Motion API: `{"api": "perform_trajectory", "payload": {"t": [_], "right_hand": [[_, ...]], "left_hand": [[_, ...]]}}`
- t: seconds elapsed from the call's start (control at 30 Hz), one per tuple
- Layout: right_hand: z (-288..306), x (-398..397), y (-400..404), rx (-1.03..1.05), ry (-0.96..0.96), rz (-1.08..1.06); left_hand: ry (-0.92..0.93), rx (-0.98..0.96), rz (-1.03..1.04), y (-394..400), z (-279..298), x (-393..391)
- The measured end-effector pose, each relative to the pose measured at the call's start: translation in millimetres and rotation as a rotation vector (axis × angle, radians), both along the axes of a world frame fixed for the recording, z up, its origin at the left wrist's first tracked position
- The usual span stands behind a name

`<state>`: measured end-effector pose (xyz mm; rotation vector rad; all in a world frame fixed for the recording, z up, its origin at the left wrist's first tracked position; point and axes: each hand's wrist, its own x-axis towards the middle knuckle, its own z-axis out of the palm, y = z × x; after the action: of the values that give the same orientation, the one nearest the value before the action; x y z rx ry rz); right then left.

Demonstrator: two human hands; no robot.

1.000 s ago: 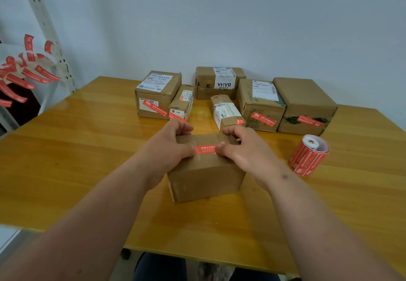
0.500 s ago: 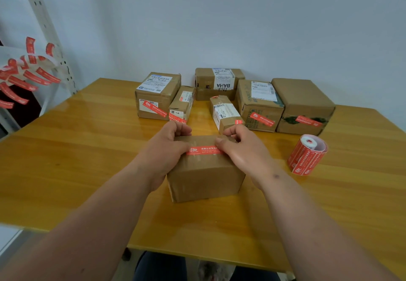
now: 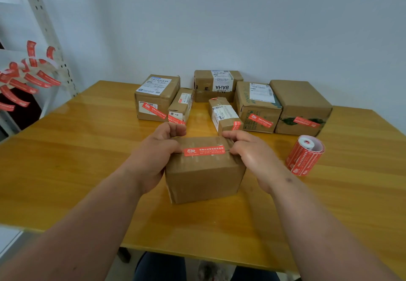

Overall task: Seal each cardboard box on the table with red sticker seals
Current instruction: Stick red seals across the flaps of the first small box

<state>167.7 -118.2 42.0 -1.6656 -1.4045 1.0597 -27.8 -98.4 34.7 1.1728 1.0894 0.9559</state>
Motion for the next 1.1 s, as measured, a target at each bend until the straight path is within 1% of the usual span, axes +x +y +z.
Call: {"api": "perform_trajectory", "payload": {"t": [0.07,0.1,0.2,0.23,0.27,0.33,0.37,0.43,0.5,0.57,0.67,0.73,0.8,0.87,0.93,1.1], "right_hand": [[1,2,-5,-0.057,-0.008,0.066],[0,5,-8,-0.077,0.002,0.131],[-2,19,-17,-0.159,0.113,0.363],[-3,23,-17,-0.180,0.131,0.416],[-4,24,-16,-0.180,0.117,0.431],[-6,19,-13,-0.134,0.072,0.363],[-7,18,-11,-0.106,0.091,0.300],[-9,19,-11,-0.084,0.209,0.184],[-12,22,-12,-0.118,0.343,0.159],[-11,22,-15,-0.170,0.409,0.169],[-11,21,-16,-0.297,0.448,0.095],[-15,24,-13,-0.400,0.458,0.039],[-17,27,-11,-0.467,0.429,-0.003],[-17,29,-10,-0.502,0.404,-0.034],[-16,29,-10,-0.517,0.382,-0.043],[-14,31,-11,-0.491,0.353,-0.044]], "left_hand": [[-0.055,0.015,-0.006,-2,-5,-6],[-0.064,0.022,-0.046,-4,-8,-12],[0.050,0.003,-0.346,-6,-16,-32],[0.073,-0.012,-0.422,-8,-16,-35],[0.091,-0.019,-0.446,-9,-16,-37],[0.121,-0.010,-0.387,-9,-14,-36],[0.135,-0.006,-0.336,-7,-12,-34],[0.140,-0.028,-0.190,-2,-9,-31],[0.124,-0.143,-0.027,4,-9,-30],[0.139,-0.301,0.071,9,-11,-30],[0.127,-0.400,0.034,6,-9,-26],[0.100,-0.408,-0.019,4,-7,-25],[0.134,-0.402,-0.075,4,-7,-26],[0.131,-0.385,-0.136,4,-8,-27],[0.095,-0.357,-0.155,3,-10,-27],[0.226,-0.283,-0.063,2,-14,-20]]}}
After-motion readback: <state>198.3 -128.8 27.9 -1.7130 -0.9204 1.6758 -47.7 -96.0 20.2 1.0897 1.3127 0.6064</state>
